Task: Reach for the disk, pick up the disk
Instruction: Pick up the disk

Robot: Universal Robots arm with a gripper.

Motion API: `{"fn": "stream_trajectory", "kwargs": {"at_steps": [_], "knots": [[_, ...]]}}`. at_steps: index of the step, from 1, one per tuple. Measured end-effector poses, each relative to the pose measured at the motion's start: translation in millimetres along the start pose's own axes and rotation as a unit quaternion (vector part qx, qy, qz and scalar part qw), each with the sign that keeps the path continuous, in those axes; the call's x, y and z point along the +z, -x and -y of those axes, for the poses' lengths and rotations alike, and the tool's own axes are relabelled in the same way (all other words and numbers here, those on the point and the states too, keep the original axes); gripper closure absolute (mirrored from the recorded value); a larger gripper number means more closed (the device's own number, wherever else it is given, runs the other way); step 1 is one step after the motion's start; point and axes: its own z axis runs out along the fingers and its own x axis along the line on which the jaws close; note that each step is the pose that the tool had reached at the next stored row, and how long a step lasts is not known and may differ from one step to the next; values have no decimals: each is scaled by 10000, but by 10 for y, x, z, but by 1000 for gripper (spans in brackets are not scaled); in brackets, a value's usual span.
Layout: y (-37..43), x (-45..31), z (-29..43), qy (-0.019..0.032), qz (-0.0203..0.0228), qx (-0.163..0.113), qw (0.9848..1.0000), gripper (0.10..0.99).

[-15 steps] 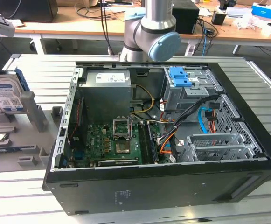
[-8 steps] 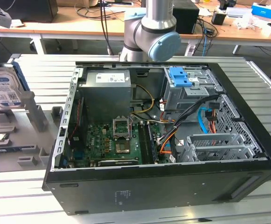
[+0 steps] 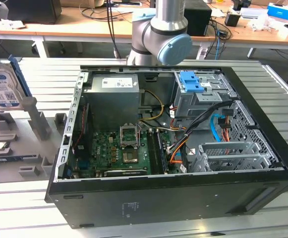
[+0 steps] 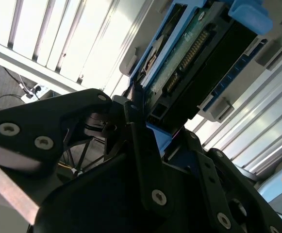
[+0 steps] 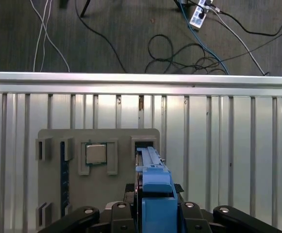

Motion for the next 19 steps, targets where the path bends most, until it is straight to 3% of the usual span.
{"fn": "stream_trajectory", "kwargs": {"at_steps": [15,19], "knots": [[3,-296,-6,0,0,0,10000,718],[4,-419,-8,0,0,-1,10000,718]]}}
